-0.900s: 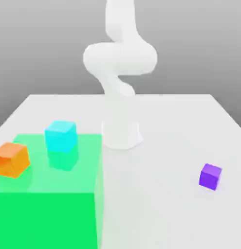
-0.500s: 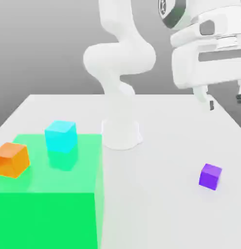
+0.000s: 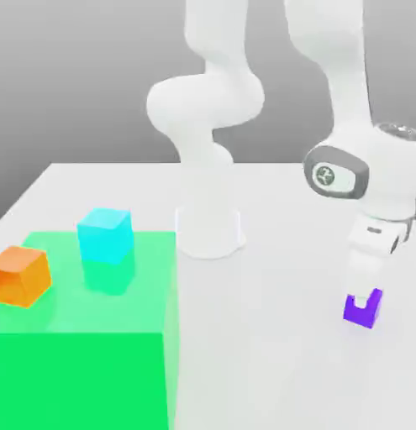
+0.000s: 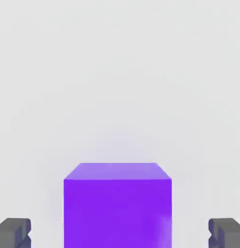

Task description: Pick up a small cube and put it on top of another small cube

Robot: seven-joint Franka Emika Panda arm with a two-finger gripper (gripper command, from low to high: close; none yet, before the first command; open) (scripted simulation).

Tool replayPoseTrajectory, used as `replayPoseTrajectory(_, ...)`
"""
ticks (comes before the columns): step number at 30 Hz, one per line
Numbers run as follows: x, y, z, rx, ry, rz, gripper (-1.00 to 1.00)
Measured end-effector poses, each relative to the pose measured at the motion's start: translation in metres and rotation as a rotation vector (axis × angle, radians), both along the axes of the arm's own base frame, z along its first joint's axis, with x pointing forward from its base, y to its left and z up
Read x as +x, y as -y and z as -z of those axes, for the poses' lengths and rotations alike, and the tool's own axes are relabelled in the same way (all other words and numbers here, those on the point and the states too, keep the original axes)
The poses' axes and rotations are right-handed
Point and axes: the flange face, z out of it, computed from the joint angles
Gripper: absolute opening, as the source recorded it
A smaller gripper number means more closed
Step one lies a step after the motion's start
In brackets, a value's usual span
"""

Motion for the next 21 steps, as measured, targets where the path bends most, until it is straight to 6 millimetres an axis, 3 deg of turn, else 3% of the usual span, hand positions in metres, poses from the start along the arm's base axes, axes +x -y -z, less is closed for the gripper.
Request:
replayPoseTrajectory(1, 0.000, 0.000, 0.005, 0.000, 0.000, 0.000, -1.00)
replayPoseTrajectory(8, 0.000, 0.000, 0.004, -0.001, 0.001, 0.000, -1.00)
replayPoseTrajectory(14, 0.000, 0.000, -0.049, -0.002, 0.001, 0.000, -1.00)
replayPoseTrajectory(16, 0.027, 0.017, -0.070, -0.005, 0.006, 0.048, -1.00)
replayPoseTrajectory(21, 0.106, 0.085, -0.134, -0.013, 0.016, 0.168, -1.00)
